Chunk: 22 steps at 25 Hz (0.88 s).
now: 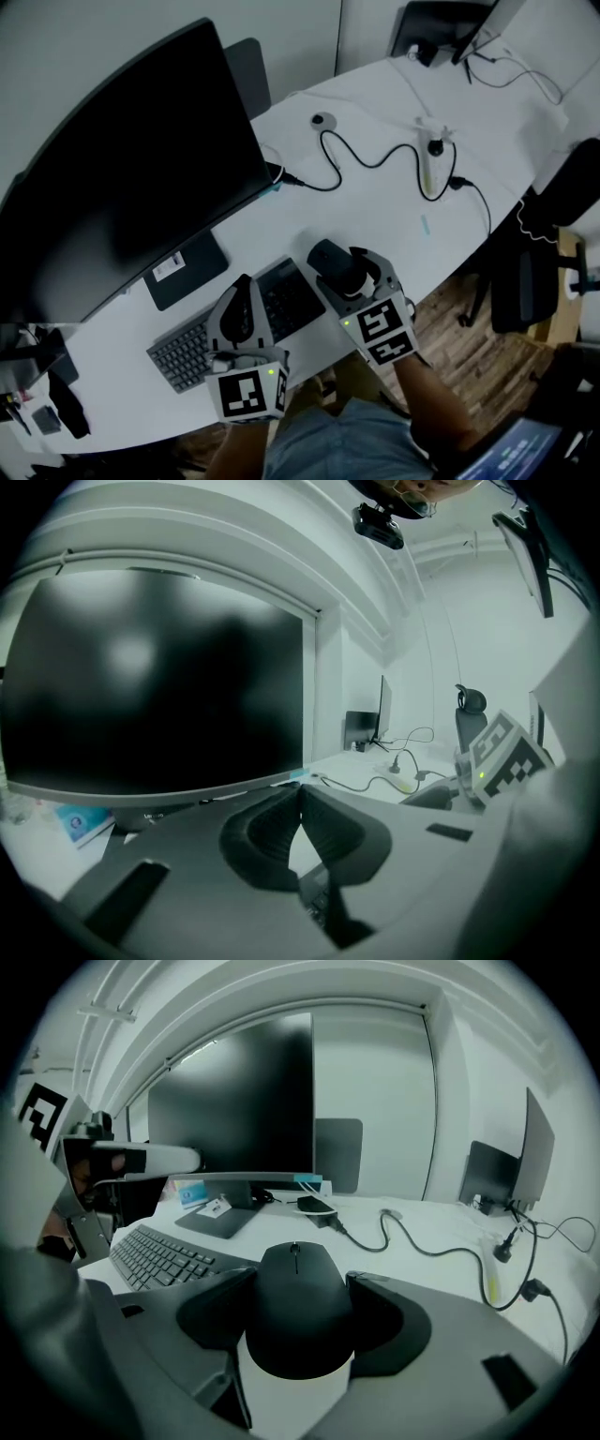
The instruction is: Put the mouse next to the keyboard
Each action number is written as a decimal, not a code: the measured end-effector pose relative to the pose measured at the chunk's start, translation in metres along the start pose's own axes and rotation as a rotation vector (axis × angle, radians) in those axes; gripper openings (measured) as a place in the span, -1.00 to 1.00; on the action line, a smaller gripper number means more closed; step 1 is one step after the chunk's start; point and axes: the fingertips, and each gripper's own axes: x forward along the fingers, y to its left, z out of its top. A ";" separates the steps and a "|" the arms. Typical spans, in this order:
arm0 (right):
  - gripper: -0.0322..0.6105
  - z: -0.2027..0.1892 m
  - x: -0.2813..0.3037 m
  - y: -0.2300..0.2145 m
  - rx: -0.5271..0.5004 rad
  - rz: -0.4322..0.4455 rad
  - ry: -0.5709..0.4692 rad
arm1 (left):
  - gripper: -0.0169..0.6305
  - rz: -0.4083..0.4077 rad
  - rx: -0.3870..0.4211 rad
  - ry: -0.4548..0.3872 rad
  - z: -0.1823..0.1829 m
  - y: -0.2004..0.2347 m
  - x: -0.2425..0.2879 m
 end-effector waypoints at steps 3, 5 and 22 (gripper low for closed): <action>0.06 -0.015 0.017 0.001 0.008 0.018 0.032 | -0.93 0.010 0.009 0.029 -0.012 0.005 0.008; 0.06 -0.025 0.026 0.002 0.017 0.029 0.051 | -0.93 0.013 0.023 0.044 -0.019 0.008 0.013; 0.14 -0.058 0.048 0.002 0.031 0.042 0.113 | -0.93 0.046 0.003 0.088 -0.035 0.010 0.019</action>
